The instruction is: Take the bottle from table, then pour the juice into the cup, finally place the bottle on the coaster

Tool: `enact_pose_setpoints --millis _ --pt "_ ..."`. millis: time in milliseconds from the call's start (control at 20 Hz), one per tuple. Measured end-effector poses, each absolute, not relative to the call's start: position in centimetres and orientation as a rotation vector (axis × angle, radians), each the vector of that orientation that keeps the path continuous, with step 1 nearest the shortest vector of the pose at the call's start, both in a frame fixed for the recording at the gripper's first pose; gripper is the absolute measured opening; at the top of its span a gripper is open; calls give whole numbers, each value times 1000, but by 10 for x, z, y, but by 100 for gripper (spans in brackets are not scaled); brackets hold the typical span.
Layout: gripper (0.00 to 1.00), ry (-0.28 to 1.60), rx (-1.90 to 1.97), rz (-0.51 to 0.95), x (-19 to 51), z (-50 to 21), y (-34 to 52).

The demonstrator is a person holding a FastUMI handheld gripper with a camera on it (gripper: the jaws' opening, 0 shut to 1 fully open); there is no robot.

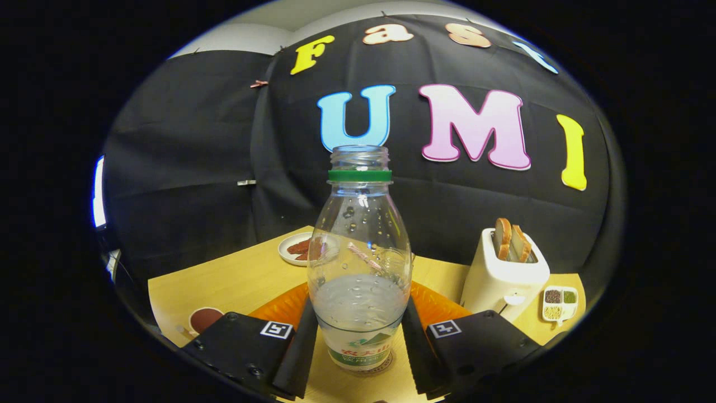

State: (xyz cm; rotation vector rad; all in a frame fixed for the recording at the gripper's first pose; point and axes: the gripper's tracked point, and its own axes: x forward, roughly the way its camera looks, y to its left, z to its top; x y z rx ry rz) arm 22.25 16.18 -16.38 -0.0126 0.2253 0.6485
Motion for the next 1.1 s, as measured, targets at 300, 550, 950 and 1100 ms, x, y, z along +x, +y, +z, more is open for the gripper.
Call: enact_pose_setpoints --millis 300,550,950,1100 --pt "74 227 7 631 244 -196 161" --pt "75 210 13 632 254 -212 161" --pt "77 221 7 625 253 -237 162" --pt "77 200 -26 625 247 -241 160"
